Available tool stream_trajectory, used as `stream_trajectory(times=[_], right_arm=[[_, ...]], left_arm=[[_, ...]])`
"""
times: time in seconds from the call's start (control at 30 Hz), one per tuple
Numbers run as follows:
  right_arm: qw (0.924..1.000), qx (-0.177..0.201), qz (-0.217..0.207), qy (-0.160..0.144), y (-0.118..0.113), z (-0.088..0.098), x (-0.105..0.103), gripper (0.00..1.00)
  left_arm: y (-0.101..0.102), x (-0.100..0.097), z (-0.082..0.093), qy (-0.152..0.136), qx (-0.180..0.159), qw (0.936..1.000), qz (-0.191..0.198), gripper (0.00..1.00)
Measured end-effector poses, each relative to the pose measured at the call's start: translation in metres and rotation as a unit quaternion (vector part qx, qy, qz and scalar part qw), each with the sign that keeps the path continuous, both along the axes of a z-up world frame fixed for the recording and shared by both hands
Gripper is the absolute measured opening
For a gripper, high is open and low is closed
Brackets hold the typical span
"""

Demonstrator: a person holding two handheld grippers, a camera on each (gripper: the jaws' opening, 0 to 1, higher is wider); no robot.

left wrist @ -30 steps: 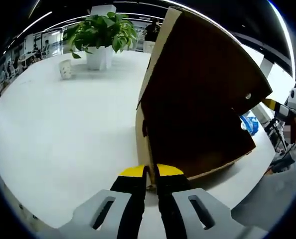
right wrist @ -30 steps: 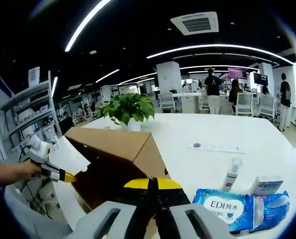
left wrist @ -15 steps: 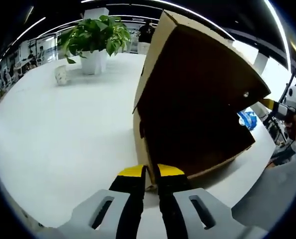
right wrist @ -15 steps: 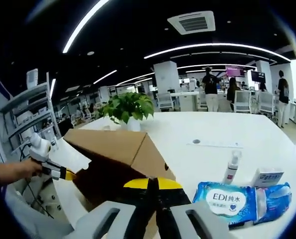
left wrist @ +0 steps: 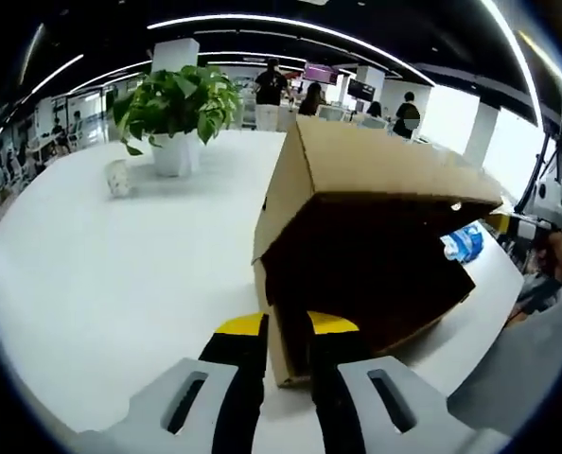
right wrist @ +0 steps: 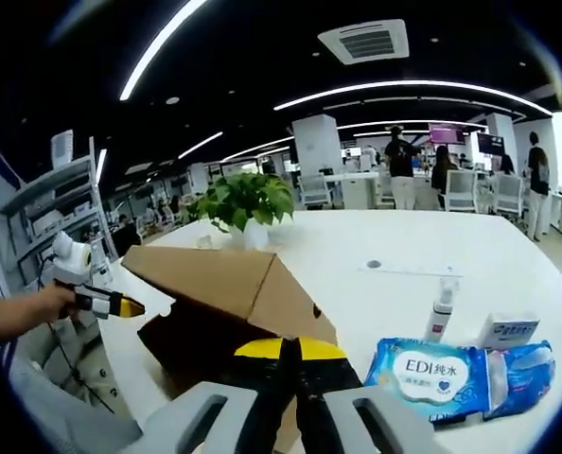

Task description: Operate the shoe box by opening the lid, removing the specified soft item, and placing it in the target area until the item is outside and the box remains undamaged.

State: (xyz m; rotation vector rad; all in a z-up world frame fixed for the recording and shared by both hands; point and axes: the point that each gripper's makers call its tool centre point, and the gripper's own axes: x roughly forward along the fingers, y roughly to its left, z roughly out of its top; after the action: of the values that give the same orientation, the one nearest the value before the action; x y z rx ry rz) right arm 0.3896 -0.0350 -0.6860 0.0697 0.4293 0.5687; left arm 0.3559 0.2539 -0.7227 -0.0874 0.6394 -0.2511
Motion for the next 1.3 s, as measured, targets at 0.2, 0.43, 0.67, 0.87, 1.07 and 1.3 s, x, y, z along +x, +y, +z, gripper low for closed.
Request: stream_trajectory(times=[0.2,0.43,0.67,0.87,1.07,1.3], right_arm=[[1.0,-0.006,0.006,-0.002,0.0,-0.002,-0.003,0.0],[0.9993,-0.026,0.023,-0.011,-0.001,-0.005,-0.009,0.0],[0.9989,-0.031,0.033,-0.012,-0.001,-0.008,-0.014,0.0],[0.9955,-0.066,0.059,-0.035,0.001,-0.009,-0.018,0.0],[0.9936,-0.075,0.075,-0.04,0.002,-0.01,-0.022,0.0],[0.9897,-0.092,0.097,-0.051,0.003,-0.014,-0.027,0.04]], left_arm=[[0.0,0.005,0.014,-0.017,0.009,0.9998,-0.007,0.15],[-0.003,0.006,0.023,-0.026,0.021,0.9993,-0.016,0.15],[-0.004,0.005,0.029,-0.035,0.026,0.9988,-0.02,0.14],[-0.005,0.0,0.027,-0.031,0.035,0.9985,-0.028,0.14],[-0.006,-0.005,0.025,-0.029,0.03,0.9986,-0.032,0.14],[-0.008,-0.009,0.021,-0.028,0.036,0.998,-0.043,0.17]])
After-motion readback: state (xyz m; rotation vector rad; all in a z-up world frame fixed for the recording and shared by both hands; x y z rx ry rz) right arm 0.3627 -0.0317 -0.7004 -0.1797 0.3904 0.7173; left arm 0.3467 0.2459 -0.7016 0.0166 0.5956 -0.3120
